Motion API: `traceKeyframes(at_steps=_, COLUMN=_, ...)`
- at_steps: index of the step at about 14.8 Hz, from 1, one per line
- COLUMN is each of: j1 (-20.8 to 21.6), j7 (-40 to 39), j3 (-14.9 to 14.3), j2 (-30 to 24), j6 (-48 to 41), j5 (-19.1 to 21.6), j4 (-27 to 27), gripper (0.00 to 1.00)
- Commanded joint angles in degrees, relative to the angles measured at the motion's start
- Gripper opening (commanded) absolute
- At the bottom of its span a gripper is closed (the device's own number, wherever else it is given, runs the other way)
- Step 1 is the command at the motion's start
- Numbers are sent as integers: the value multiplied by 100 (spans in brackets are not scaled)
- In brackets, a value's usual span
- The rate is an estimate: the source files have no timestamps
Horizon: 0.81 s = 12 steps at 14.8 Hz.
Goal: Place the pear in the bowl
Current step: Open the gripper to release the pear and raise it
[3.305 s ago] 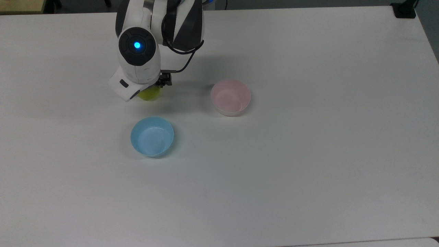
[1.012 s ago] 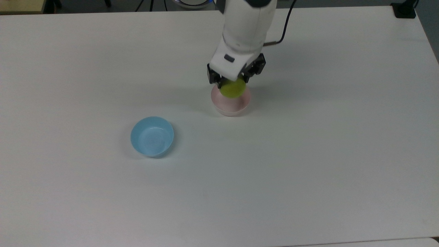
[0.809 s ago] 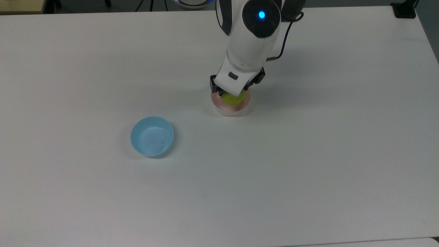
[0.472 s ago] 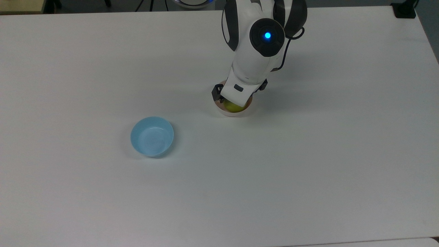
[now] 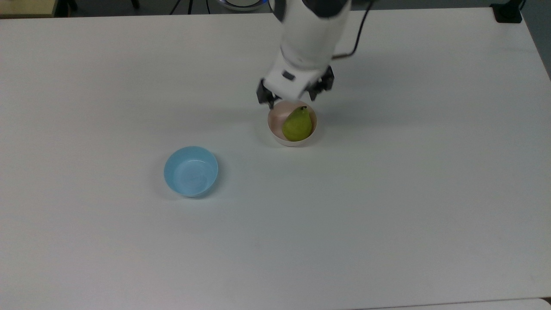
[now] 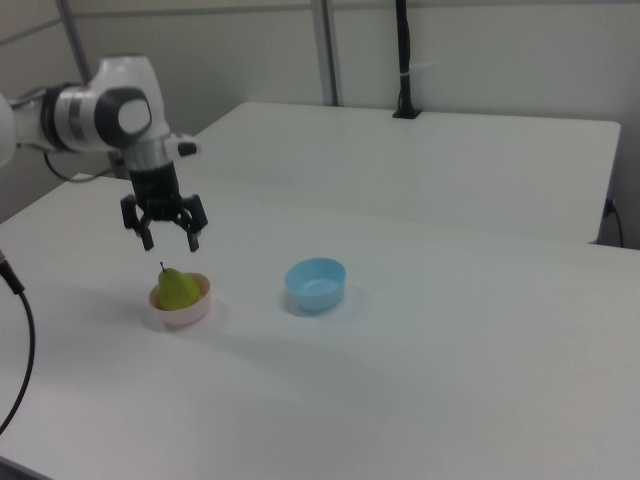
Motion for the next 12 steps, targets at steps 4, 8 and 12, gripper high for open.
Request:
traceKeyframes(at_steps=4, j1=-1415, j7=22, j3=194, j2=-1342, j6=-1017, j5=-222, j4=-196, gripper=100)
traceKeyframes(at_steps=8, j1=-2541, j7=57, j3=792, j2=-1561, j6=-1000, j5=-539, j4=-205, gripper=100)
traceKeyframes(at_steps=12, j1=-2833, j7=66, j3=961, j2=-1571, j6=-1017, j5=-530, j4=-161, gripper=100)
